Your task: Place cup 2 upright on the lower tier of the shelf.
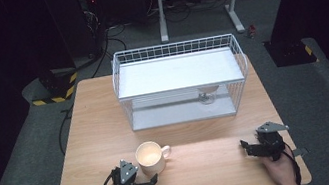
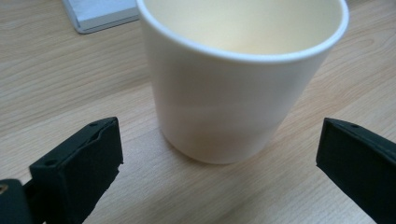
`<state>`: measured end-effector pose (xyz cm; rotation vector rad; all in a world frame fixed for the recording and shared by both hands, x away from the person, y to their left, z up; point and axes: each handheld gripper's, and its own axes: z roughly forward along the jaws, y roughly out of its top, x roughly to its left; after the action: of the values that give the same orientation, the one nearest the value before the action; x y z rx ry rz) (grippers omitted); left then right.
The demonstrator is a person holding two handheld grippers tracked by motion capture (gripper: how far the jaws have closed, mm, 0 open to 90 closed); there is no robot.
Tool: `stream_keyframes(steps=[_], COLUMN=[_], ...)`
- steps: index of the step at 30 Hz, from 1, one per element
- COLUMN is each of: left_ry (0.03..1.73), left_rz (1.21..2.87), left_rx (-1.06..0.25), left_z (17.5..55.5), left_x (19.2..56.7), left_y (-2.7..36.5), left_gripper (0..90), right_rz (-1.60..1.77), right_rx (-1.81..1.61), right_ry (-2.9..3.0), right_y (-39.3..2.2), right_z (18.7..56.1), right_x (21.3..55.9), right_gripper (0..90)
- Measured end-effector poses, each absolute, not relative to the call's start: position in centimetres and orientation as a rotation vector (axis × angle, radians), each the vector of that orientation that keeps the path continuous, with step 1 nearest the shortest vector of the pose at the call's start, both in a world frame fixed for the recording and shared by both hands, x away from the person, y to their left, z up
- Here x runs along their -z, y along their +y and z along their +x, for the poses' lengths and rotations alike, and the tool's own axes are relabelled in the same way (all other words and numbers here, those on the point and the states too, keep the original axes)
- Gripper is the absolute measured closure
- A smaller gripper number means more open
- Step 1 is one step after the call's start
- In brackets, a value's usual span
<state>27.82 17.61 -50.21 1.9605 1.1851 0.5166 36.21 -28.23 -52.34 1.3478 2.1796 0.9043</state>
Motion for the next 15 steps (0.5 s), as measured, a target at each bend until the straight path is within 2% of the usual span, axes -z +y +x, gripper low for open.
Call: stream_keyframes(steps=[15], left_ry=[1.169], left_rz=[1.965], left_rx=[-0.494], left_z=[29.6], left_x=[50.2], left_y=[15.8], left_gripper=[0.6], right_rz=[1.345], right_rx=[-0.904], right_ry=[2.18], right_y=[-28.2], right_z=[36.2], right_x=[52.4], right_gripper=[20.8])
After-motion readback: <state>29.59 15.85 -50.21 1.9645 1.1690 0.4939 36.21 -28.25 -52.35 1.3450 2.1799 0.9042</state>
